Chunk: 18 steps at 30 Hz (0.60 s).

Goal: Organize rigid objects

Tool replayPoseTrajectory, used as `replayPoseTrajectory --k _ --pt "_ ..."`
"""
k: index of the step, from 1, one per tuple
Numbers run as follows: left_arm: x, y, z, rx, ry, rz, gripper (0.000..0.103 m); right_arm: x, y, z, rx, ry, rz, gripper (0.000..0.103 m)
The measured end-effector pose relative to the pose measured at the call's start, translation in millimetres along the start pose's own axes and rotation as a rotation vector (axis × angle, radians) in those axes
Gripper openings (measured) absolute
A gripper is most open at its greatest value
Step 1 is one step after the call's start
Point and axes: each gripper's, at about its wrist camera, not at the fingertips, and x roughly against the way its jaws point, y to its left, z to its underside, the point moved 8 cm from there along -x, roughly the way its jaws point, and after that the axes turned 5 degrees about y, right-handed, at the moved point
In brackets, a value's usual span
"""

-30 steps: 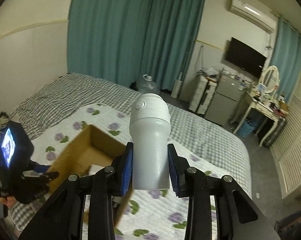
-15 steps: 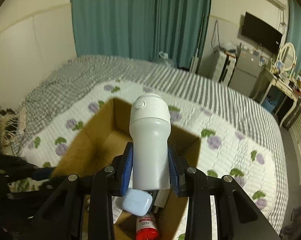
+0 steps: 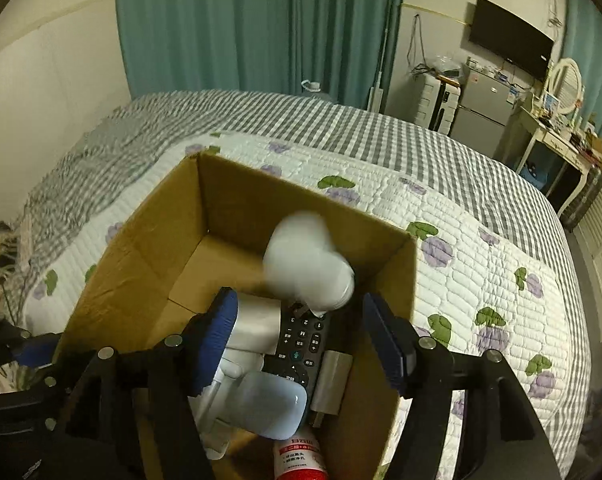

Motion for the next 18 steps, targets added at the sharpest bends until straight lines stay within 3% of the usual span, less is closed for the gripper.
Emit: replayPoseTrajectory --k 11,18 --pt "3 1 0 0.009 -0.007 0.0 0.016 15 -24 19 -0.027 0.017 0.03 0.065" --pt "33 2 0 0.012 -0.062 0.002 0.016 45 -34 24 -0.044 0.001 0.045 0.065"
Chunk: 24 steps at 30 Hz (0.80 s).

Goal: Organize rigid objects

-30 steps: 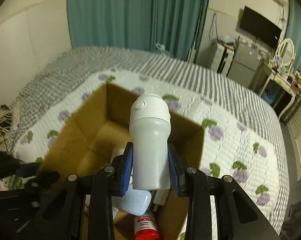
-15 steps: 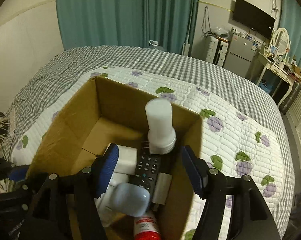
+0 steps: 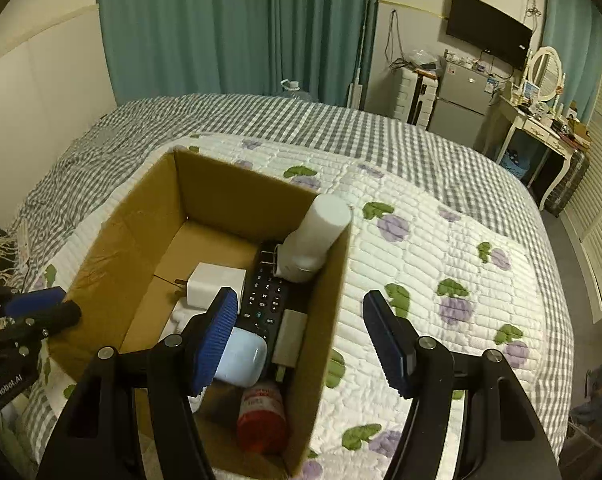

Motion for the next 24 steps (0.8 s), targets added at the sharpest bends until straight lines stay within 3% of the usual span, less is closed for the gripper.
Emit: replayPoseTrajectory --k 7,14,16,20,22,24 --pt "61 -9 -7 -0.018 -0.123 0.017 0.016 72 -7 -4 0.006 -0.086 0.041 0.065" --pt "137 -28 -9 -0.051 -0.301 0.059 0.019 186 -18 3 0.014 -0.209 0.133 0.065" --pt "155 -35 -7 -0.064 -0.343 0.071 0.031 217 -20 10 0.013 -0.228 0.161 0.065" --pt "183 -48 0 -0.093 -0.417 0.102 0.035 274 -23 31 -0.001 -0.257 0.21 0.065" --pt "193 -55 4 -0.104 -0.44 0.119 0.049 297 -24 42 -0.009 -0.266 0.232 0.065" --pt "202 -61 8 -0.107 -0.471 0.139 0.052 323 -25 56 -0.017 -0.282 0.258 0.065"
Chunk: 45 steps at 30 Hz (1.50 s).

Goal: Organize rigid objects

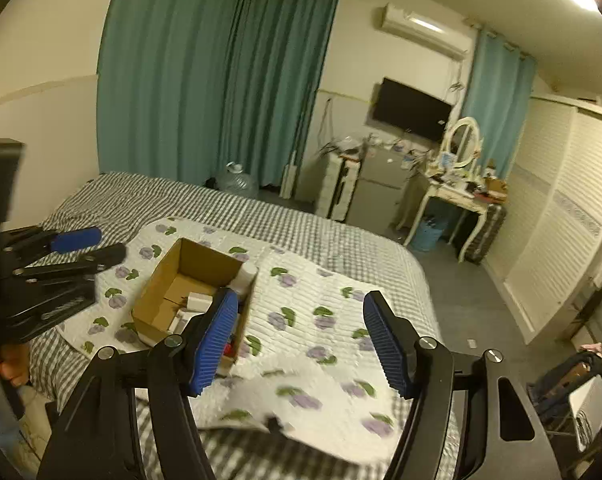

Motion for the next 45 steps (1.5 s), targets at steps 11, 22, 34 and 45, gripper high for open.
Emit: replayPoseTrajectory --k 11,22,34,45 --pt "4 5 0 0.026 -0.2 -0.086 0.079 0 0 25 -0.122 -0.116 -0.083 0.072" --pt "-34 32 29 0.021 -0.191 -0.175 0.084 -72 29 30 -0.188 -0.176 -0.213 0.088" --pt "-63 44 38 0.043 -0.151 -0.196 0.084 -146 36 32 -0.195 -0.14 -0.203 0.103" --pt "-83 48 40 0.034 -0.116 -0.207 0.085 -186 42 43 -0.199 -0.055 -0.191 0.103"
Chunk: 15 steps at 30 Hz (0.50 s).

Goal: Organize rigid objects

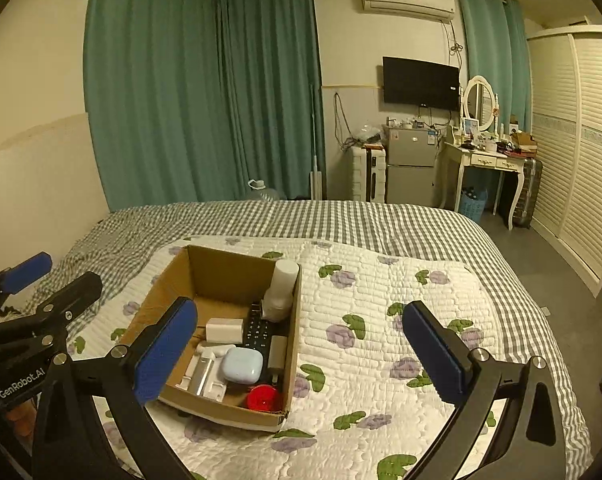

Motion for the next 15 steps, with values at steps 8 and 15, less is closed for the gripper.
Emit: replayPoseTrajectory --k 8,15 --pt "-7.7 6.8 1.2 0.03 0.018 -0.004 0.085 -3.2 1.8 -0.4 0.006 0.009 -0.003 0.103" --pt "-8.8 7.6 3.2 0.033 0.022 -0.014 0.085 -7.8 3.9 2.8 0.011 0.02 -0.011 0.103"
